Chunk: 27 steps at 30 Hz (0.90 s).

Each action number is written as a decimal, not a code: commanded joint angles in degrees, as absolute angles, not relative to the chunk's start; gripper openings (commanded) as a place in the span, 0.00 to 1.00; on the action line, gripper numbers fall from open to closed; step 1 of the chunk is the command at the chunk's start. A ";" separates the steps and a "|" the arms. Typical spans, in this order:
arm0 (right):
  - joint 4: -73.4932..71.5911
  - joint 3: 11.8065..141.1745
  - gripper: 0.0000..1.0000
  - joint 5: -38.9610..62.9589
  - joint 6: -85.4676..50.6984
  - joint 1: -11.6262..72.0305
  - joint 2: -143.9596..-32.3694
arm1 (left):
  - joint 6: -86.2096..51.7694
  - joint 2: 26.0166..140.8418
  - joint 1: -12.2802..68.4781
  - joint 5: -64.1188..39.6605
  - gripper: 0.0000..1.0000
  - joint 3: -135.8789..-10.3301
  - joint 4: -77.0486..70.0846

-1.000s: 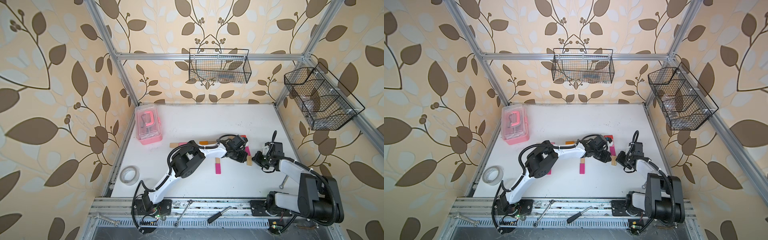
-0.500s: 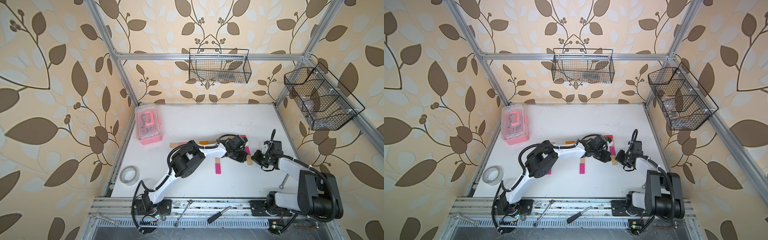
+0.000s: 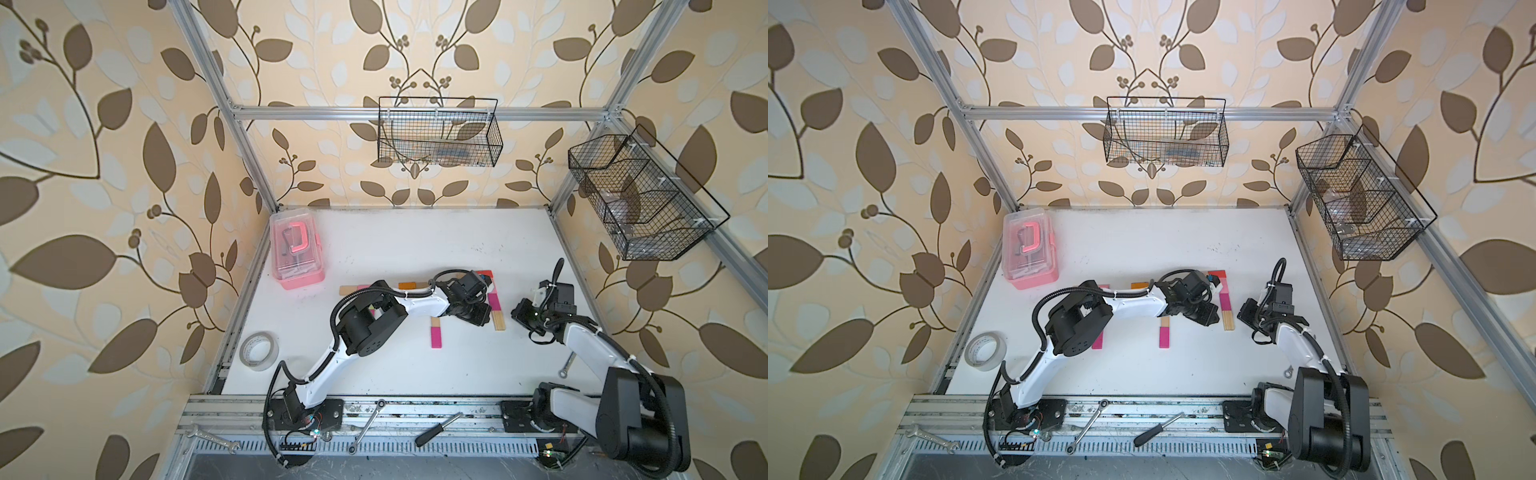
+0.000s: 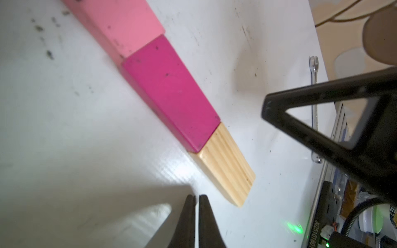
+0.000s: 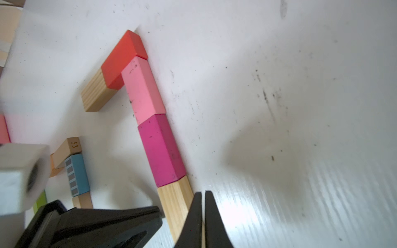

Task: Assemble the number 7 with building blocks
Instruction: Assemble the building block at the center of the board, then adjust the building block at the center of the board.

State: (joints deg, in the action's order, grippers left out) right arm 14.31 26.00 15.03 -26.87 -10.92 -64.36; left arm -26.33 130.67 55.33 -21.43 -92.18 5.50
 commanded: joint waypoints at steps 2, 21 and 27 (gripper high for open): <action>20.42 24.04 0.09 10.17 -30.46 -7.31 -59.00 | -24.46 123.03 53.99 -19.33 0.10 -86.88 5.54; 29.45 21.01 0.24 1.73 -38.99 5.53 -49.14 | -13.79 79.96 46.49 -2.99 0.99 -65.95 19.66; 26.99 20.49 0.12 1.93 -38.78 6.83 -51.90 | -11.81 68.47 42.45 3.33 0.99 -61.85 24.64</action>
